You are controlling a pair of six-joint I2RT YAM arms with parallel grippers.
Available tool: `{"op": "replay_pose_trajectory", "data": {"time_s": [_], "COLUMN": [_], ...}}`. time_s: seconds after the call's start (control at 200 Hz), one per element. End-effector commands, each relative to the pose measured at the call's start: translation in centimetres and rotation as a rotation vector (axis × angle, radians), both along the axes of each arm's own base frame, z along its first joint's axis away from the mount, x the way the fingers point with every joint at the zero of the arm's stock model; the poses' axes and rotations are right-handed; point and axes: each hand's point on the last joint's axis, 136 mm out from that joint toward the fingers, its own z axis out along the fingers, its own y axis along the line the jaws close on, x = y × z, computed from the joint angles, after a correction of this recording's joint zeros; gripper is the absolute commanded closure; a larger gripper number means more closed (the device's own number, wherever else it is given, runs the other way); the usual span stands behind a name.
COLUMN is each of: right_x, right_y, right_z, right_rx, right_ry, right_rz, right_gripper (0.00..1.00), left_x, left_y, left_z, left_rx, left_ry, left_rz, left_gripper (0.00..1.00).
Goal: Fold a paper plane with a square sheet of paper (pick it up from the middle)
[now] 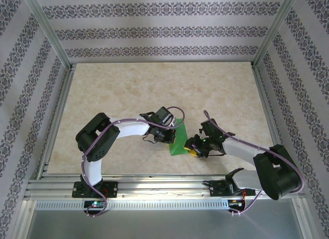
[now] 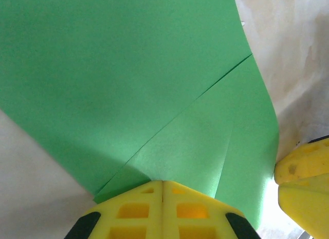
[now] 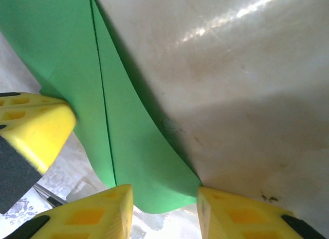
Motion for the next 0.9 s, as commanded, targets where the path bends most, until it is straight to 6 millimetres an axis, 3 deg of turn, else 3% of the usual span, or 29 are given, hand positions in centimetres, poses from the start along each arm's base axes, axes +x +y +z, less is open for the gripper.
{"op": "replay_pose_trajectory", "data": {"time_s": [0.0, 0.13, 0.345, 0.6, 0.894], "right_x": [2.7, 3.0, 4.2, 6.4, 7.6], "right_y": [1.4, 1.4, 1.7, 1.4, 1.7], "right_z": [1.7, 2.0, 2.0, 2.1, 1.5], "right_rx": [0.021, 0.015, 0.008, 0.043, 0.099], "right_ry": [-0.13, -0.147, -0.166, -0.195, -0.18], "right_rz": [0.019, 0.016, 0.03, 0.037, 0.072], "right_gripper": [0.64, 0.68, 0.58, 0.56, 0.65], "left_x": [-0.4, -0.3, -0.4, -0.4, -0.2], "left_y": [1.0, 0.8, 0.7, 0.7, 0.5], "left_z": [-1.2, -1.0, -1.0, -0.9, -0.4], "left_rx": [0.023, 0.011, 0.004, 0.001, -0.016], "left_ry": [0.027, 0.026, 0.03, 0.035, 0.031], "left_rz": [-0.001, -0.004, -0.011, -0.009, 0.001], "left_gripper": [1.0, 1.0, 1.0, 1.0, 1.0]}}
